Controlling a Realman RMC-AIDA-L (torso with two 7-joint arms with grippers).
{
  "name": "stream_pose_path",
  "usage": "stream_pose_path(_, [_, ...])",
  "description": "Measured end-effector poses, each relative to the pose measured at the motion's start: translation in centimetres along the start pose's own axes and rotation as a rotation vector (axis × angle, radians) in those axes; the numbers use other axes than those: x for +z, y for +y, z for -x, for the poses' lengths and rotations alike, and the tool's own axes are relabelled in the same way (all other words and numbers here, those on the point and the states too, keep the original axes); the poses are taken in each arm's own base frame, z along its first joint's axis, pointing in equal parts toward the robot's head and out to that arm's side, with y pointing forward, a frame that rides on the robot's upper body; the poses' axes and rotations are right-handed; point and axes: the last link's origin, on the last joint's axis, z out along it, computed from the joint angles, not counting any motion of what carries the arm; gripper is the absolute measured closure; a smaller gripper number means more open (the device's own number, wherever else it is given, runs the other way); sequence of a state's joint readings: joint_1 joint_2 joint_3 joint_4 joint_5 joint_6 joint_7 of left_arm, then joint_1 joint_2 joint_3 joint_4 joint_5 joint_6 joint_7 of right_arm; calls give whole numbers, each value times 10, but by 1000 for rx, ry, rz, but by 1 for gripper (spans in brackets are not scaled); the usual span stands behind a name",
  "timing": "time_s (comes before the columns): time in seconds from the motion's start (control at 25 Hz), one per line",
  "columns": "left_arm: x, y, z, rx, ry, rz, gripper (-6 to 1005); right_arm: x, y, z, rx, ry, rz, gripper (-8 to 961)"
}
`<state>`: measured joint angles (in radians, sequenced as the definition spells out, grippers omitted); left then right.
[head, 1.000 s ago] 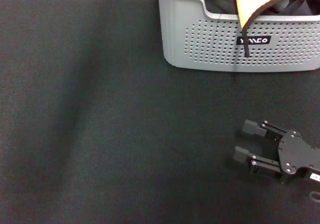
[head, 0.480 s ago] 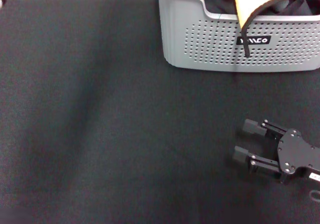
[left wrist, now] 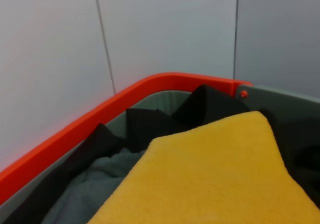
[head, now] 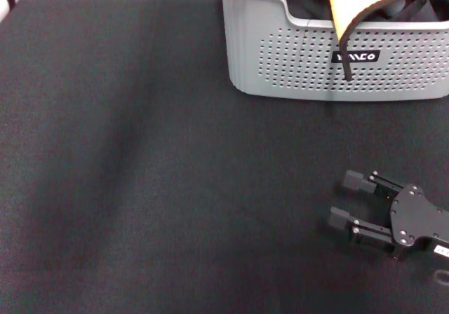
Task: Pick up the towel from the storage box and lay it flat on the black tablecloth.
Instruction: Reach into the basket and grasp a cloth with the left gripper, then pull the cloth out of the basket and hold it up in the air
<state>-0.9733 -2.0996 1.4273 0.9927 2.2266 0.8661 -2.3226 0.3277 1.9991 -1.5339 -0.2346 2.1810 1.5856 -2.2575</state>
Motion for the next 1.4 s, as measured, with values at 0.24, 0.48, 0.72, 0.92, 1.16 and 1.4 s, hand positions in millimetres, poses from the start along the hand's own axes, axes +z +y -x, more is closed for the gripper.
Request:
stream_pose_path(0.24, [2, 4, 3, 46, -1, -3, 598, 0, -1, 1, -4, -8, -9, 182])
stream_pose_path(0.48, [-10, 4, -4, 28, 88, 5, 912, -1, -1, 1, -8, -13, -12, 182])
stream_pose_path(0.72, [-61, -2, -14, -25, 321, 8, 963, -3, 0, 2, -13, -30, -20, 182])
stream_pose_path(0.92, [-132, -3, -19, -95, 606, 80, 963, -7, 2, 11, -45, -90, -11, 182])
stream_pose_path(1.16, [-198, -6, -14, -129, 795, 199, 965, -11, 11, 35, -165, -222, 63, 184])
stream_pose_path(1.4, [-219, -6, 2, -150, 827, 230, 967, -6, 5, 40, -458, -251, -10, 185])
